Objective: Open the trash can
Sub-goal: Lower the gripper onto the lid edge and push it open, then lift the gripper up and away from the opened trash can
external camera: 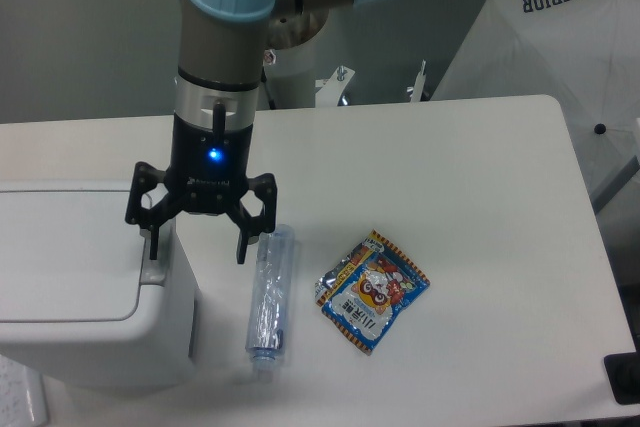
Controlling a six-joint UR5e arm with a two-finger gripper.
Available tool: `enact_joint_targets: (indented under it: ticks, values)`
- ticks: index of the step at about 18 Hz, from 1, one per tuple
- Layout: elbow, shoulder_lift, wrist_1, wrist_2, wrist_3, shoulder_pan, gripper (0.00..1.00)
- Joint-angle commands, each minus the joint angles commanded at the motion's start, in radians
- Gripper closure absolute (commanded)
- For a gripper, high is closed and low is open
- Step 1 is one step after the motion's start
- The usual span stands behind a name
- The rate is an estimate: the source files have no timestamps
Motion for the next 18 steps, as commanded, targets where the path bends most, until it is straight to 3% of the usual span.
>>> enact_joint_targets:
  ticks: [18]
  values:
    - [0.011, -0.014, 0.002, 0.003, 0.006, 0.002, 0.00]
